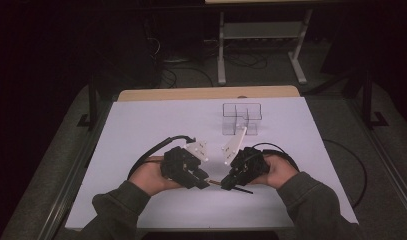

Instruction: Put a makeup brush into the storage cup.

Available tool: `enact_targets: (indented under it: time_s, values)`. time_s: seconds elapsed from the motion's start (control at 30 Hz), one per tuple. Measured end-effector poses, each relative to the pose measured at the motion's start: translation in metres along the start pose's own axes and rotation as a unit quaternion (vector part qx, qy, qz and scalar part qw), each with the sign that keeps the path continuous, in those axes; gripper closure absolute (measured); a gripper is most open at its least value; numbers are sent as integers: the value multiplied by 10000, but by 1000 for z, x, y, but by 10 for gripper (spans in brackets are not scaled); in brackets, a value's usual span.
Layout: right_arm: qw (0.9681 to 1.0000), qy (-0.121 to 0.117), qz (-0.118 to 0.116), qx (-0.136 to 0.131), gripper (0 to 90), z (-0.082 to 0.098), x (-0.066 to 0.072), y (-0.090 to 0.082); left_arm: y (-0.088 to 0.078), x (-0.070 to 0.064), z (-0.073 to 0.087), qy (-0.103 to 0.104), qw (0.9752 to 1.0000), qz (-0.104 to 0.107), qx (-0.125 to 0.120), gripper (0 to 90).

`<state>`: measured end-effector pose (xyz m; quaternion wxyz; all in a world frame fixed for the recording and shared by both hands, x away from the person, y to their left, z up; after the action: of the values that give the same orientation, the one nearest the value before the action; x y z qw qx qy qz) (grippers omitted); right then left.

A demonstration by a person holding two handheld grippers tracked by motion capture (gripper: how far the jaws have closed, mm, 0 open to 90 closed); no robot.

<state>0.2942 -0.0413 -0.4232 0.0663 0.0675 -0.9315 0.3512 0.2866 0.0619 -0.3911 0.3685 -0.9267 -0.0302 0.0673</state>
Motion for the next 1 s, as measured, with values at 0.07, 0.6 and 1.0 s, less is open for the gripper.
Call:
enact_targets:
  time_s: [0.07,0.6,1.0]
  values:
    - [10000,33,28,-35,825,0,-2,-3,-5,2,3,-64,9999,-53,-69,636]
    - [9968,258,609,-438,825,-9,-35,-39,-24,15,34,-476,9939,-584,-811,501]
    - [9933,379,875,-648,825,-18,-63,-58,-33,18,54,-584,9882,-957,-1045,429]
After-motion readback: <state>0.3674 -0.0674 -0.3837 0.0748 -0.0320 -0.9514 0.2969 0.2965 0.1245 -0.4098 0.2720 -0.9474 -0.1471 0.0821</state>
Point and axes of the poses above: each handheld gripper's, and its own axes: y roughly forward along the jaws, z roughly out of its underside, x roughly to its left, the point moved 9 cm from there along y, roughly forward along the jaws, and after that the axes turned 14 degrees about -x, right-handed, at the moved point
